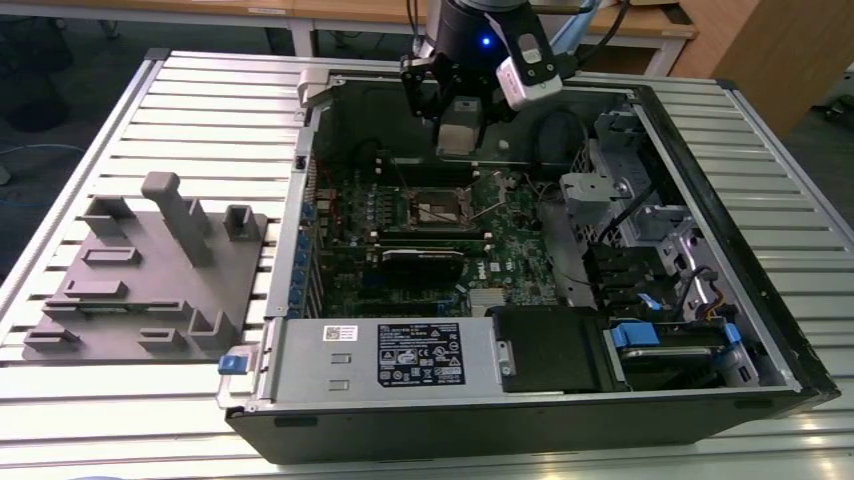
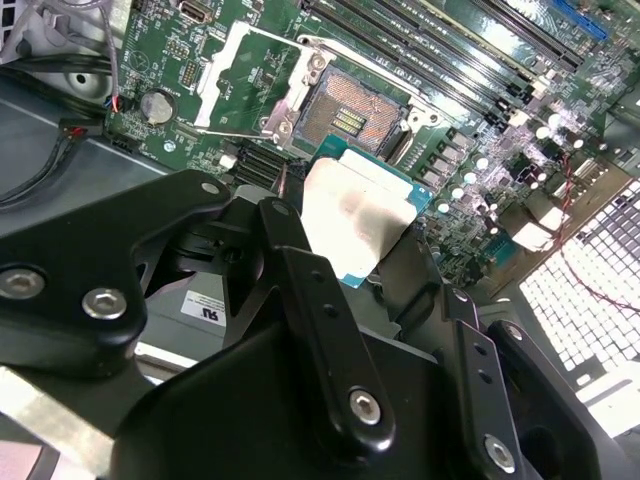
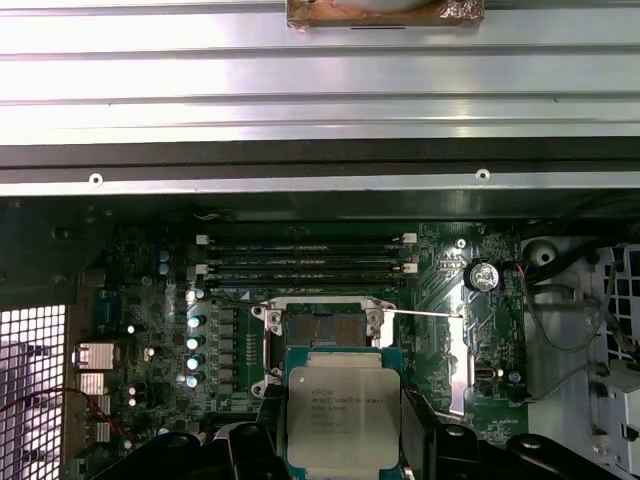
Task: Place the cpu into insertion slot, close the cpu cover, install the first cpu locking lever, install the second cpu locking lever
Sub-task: 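Place the cpu into insertion slot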
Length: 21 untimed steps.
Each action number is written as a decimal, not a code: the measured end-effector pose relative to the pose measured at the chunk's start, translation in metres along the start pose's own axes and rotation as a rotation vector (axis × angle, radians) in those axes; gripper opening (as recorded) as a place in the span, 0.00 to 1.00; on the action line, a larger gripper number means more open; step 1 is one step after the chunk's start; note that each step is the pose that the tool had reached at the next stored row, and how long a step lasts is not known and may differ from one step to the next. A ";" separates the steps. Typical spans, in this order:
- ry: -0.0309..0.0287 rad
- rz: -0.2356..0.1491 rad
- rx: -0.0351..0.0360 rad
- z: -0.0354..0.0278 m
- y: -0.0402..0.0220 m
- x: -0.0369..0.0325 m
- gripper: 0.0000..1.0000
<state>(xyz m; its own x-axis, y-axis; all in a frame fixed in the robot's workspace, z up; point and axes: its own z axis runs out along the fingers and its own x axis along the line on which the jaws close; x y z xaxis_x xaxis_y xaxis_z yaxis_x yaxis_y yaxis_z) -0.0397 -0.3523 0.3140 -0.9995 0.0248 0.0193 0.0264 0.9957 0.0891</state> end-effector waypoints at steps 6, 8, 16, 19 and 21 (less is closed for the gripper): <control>0.0000 0.000 -0.0001 0.0013 -0.0001 0.0000 0.54; -0.0001 0.000 -0.0002 0.0016 -0.0001 0.0000 0.54; -0.0001 0.000 -0.0002 0.0054 -0.0005 -0.0001 0.54; -0.0001 0.000 -0.0002 0.0068 -0.0006 -0.0001 0.54; -0.0001 0.000 -0.0002 0.0082 -0.0007 -0.0002 0.54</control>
<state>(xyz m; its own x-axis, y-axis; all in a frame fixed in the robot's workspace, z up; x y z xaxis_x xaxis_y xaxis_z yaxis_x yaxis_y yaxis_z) -0.0397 -0.3523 0.3057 -0.9995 0.0247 0.0193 0.0264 0.9957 0.0892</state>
